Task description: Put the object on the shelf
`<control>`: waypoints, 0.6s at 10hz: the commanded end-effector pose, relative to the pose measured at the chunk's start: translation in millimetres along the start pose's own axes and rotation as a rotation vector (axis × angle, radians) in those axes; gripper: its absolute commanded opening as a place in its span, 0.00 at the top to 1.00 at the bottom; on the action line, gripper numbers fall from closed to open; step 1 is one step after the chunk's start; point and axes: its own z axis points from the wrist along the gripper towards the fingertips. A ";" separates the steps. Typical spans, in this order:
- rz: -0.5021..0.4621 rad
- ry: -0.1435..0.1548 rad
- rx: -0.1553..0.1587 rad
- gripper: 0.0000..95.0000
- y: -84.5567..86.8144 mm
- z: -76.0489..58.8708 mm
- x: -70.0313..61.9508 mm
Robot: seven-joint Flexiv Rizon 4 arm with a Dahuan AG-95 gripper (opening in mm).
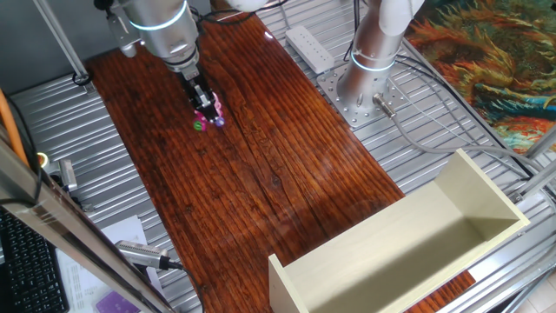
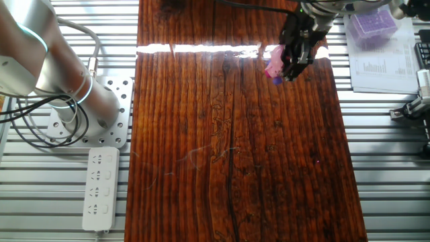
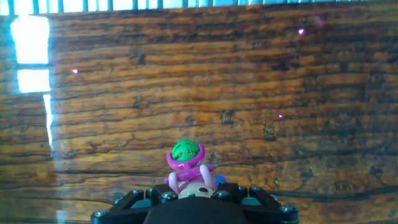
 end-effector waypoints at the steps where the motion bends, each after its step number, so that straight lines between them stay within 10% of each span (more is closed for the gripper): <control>1: -0.040 -0.002 -0.004 1.00 0.3 -0.9 -1.1; 6: -0.080 0.022 -0.028 1.00 17.6 -8.3 3.3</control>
